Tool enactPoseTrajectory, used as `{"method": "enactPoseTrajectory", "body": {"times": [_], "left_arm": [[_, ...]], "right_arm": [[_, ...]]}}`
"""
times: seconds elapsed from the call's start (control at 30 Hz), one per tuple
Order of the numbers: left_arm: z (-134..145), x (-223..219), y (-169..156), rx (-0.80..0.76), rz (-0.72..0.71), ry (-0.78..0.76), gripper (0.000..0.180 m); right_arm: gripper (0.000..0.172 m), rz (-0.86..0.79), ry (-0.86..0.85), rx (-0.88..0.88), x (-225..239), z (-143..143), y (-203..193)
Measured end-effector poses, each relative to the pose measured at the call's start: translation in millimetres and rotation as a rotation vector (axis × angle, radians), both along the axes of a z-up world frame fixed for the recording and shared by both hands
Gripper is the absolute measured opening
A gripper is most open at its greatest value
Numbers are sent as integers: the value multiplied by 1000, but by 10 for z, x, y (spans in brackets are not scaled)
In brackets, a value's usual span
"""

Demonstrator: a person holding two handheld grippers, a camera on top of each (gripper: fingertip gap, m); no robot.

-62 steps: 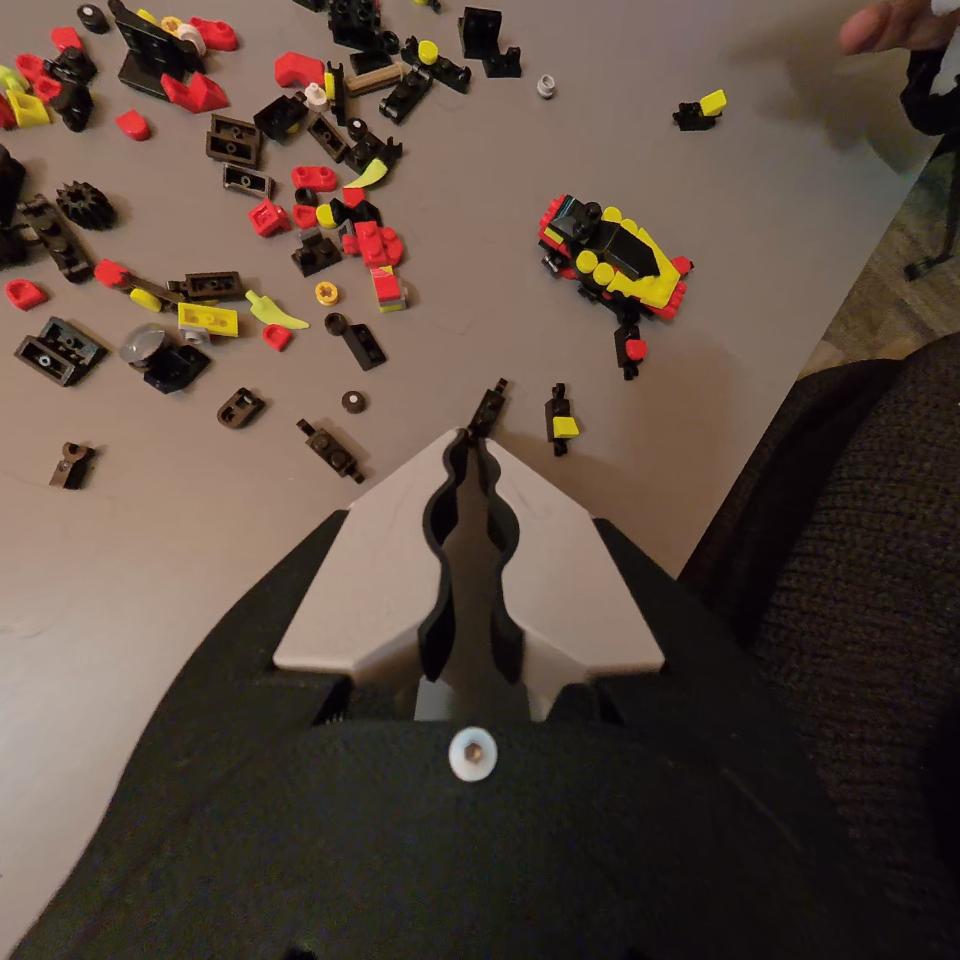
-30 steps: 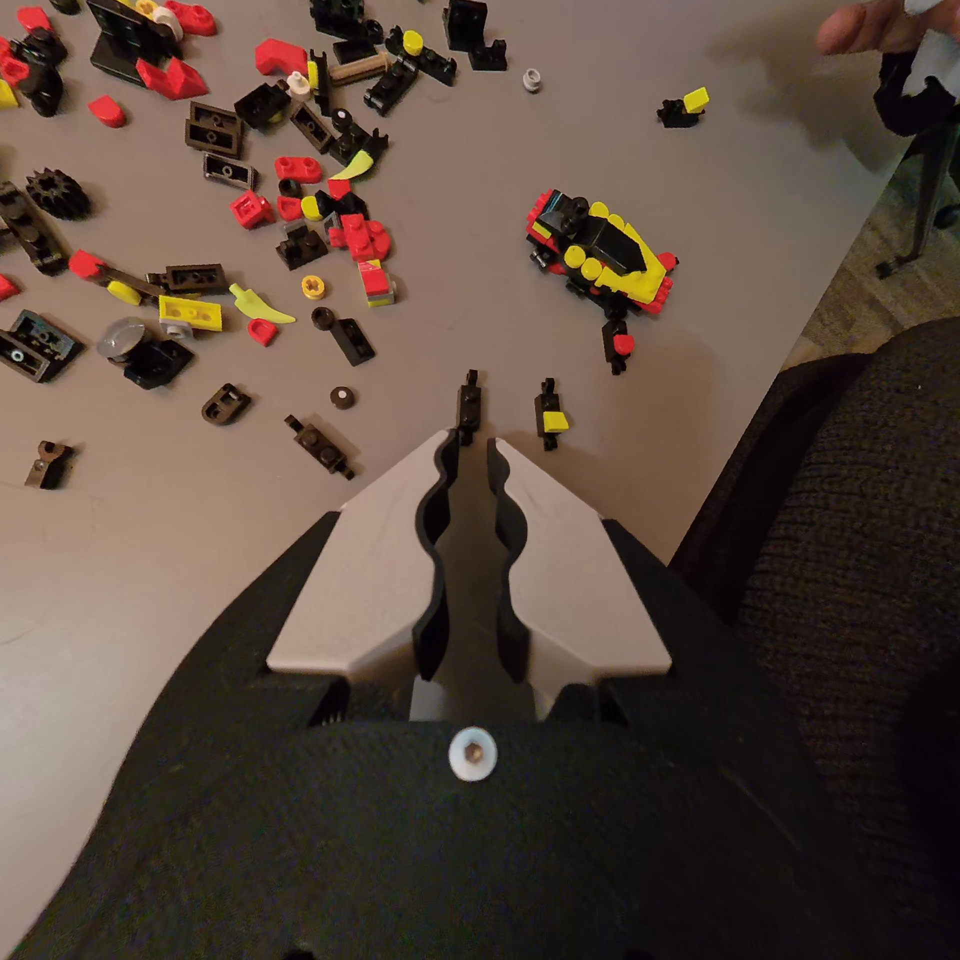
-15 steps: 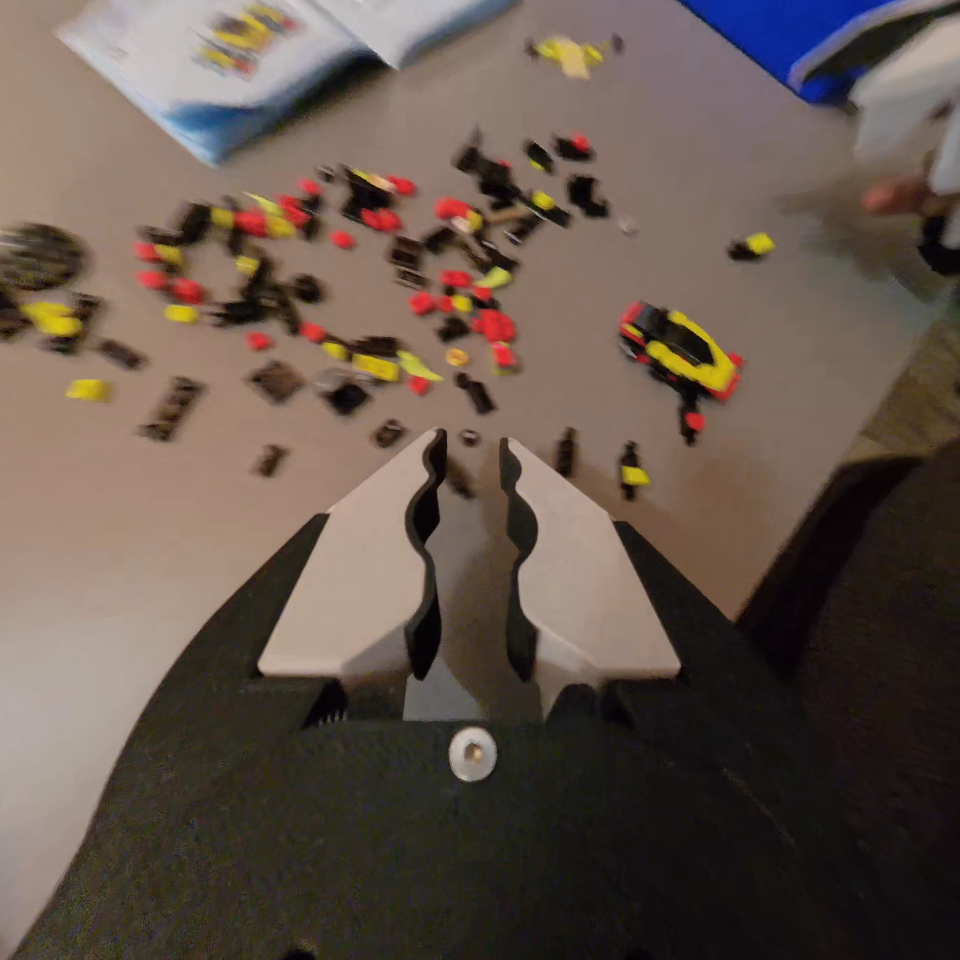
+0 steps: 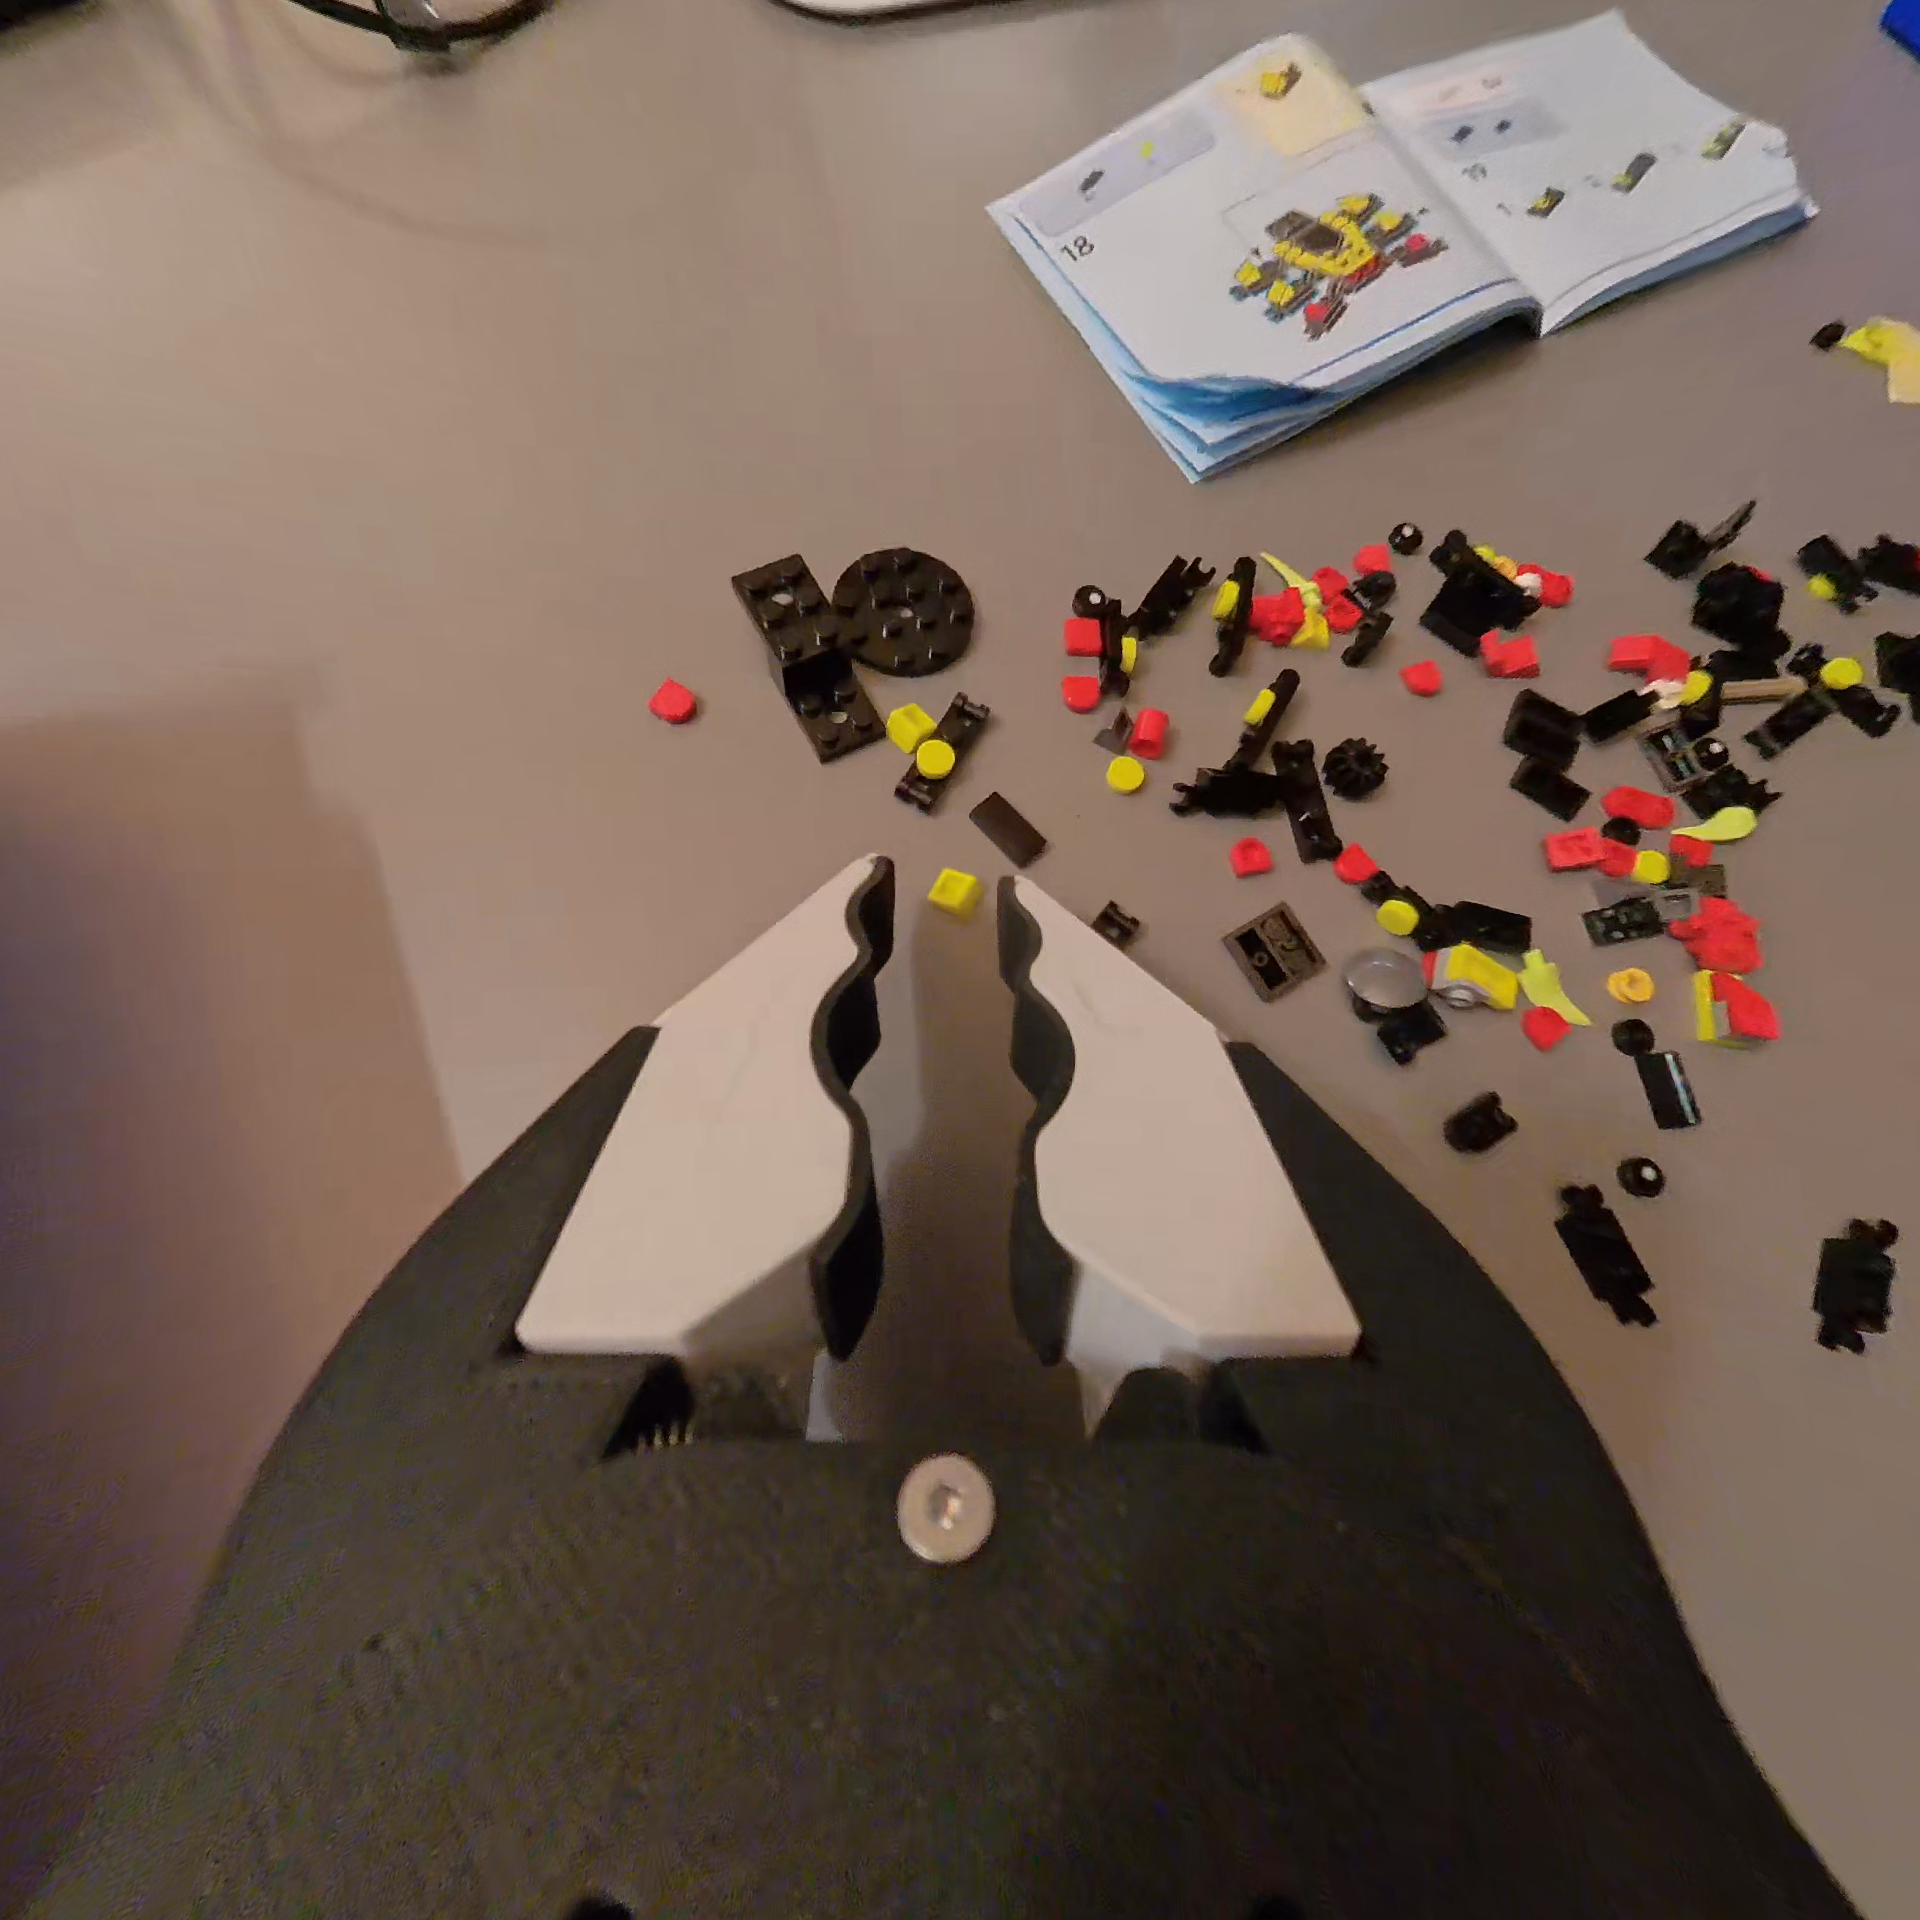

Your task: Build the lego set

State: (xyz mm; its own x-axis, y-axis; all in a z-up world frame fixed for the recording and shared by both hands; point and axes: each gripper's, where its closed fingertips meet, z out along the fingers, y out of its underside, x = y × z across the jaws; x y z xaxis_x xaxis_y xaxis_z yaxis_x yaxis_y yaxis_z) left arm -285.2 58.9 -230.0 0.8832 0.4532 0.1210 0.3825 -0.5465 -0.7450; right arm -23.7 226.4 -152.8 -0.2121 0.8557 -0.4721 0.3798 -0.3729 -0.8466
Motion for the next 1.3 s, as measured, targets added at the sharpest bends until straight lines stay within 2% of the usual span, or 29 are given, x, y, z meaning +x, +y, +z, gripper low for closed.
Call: {"method": "enactPoseTrajectory", "body": {"times": [0.17, 0.33, 0.47, 0.57, 1.1, 1.3], "left_arm": [[-130, 14, 6, -67, -13, -14, 16], [-115, 48, 13, -56, -42, -10, 0], [-113, 66, 18, -68, -62, 17, 2], [-116, 125, 59, -58, -90, 4, 14], [-10, 122, 79, -27, -84, 54, 11], [120, 54, 41, 10, -55, 108, 14]], "right_arm": [[32, 3, 4, 0, 6, 14, -17], [32, 9, 3, 1, -2, 9, -37], [32, 8, 4, 3, -3, 11, -38], [32, 10, 2, 2, -6, 5, -43], [32, 3, 8, -13, 0, 20, -9], [31, 5, -13, 88, -3, -25, -24]]}}
